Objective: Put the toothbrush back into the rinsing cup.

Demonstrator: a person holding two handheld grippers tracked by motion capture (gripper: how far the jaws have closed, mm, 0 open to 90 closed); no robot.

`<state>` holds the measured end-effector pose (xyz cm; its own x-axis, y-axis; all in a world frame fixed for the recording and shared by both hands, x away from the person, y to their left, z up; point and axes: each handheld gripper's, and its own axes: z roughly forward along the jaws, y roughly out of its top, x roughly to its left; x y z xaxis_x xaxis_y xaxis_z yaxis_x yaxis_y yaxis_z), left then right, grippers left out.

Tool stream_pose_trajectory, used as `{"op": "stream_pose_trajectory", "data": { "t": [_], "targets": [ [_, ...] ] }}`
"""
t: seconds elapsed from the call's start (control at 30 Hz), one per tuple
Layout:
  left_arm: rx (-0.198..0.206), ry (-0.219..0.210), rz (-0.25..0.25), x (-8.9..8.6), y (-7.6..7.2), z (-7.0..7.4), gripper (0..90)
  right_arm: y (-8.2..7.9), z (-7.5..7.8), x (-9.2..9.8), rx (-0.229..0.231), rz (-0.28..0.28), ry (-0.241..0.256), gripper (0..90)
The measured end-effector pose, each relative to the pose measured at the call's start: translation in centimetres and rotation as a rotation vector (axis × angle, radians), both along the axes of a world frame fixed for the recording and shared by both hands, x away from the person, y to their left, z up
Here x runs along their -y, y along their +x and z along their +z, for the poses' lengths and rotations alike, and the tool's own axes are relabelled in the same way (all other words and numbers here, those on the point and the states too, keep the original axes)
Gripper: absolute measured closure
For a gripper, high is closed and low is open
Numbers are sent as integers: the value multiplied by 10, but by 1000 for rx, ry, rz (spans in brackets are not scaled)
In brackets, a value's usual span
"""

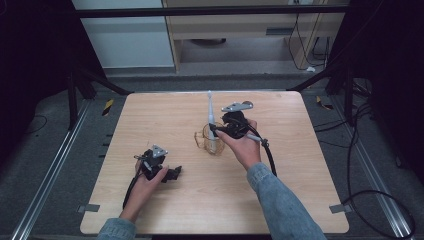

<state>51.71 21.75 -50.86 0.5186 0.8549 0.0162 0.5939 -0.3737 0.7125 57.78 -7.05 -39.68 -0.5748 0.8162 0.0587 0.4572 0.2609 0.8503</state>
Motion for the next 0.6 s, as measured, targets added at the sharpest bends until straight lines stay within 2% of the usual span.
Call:
{"op": "stream_pose_trajectory", "data": {
  "t": [0.27,0.4,0.6],
  "targets": [
    [0,0,0,0,0,0,0,-1,2,2,20,8,-10,230],
    [0,0,0,0,0,0,0,-2,2,2,13,18,-13,185],
    [0,0,0,0,0,0,0,-5,5,5,22,16,-42,134]
  ]
}}
